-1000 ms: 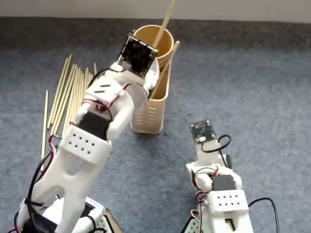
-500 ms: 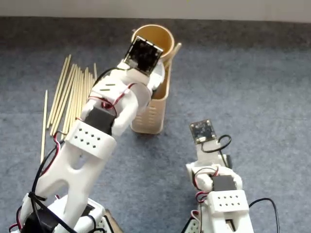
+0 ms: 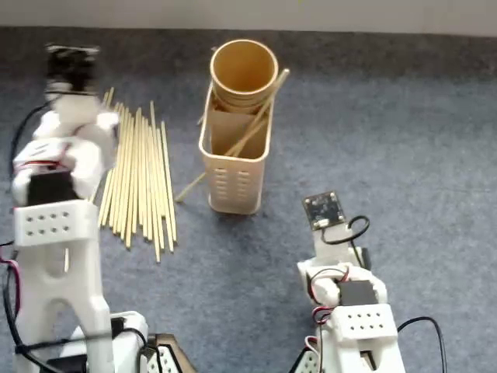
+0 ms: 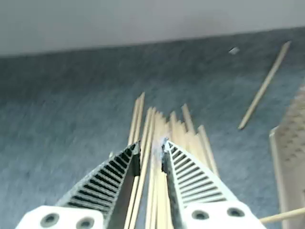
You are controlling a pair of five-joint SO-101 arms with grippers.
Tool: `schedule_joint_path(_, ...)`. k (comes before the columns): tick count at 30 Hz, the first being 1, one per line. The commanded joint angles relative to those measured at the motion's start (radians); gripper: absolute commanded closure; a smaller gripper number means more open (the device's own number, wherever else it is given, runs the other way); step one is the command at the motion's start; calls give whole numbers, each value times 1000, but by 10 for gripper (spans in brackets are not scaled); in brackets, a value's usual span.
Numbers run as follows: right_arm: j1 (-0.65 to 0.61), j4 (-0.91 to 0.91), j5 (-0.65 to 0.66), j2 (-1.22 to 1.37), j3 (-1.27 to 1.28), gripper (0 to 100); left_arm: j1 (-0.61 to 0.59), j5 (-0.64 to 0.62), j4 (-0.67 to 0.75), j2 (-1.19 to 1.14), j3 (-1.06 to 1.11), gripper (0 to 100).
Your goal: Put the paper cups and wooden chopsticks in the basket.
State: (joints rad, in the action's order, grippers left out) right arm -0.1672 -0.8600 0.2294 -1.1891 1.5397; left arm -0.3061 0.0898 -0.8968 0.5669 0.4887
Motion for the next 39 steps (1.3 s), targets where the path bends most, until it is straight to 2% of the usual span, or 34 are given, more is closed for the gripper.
schedule_joint_path(1, -12, 16, 11, -13, -7, 641, -47, 89, -178, -134, -56, 888)
schedule_joint_path(4, -12, 16, 11, -13, -7, 641, -5, 149, -269, -274, -105, 888)
schedule_joint_path(12, -12, 16, 11, -13, -7, 641, 150, 140, -405, -628, -372, 874)
schedule_joint_path(17, -30, 16, 11, -13, -7, 641, 162, 64, -450, -843, -567, 779)
schedule_joint_path(26, -44, 16, 11, -13, -7, 641, 151, -41, -486, -1156, -808, 774)
schedule_joint_path(32, -44, 16, 11, -13, -7, 641, 105, -74, -486, -1279, -891, 864)
schedule_joint_path(39, -44, 16, 11, -13, -7, 641, 71, -77, -493, -1287, -967, 998)
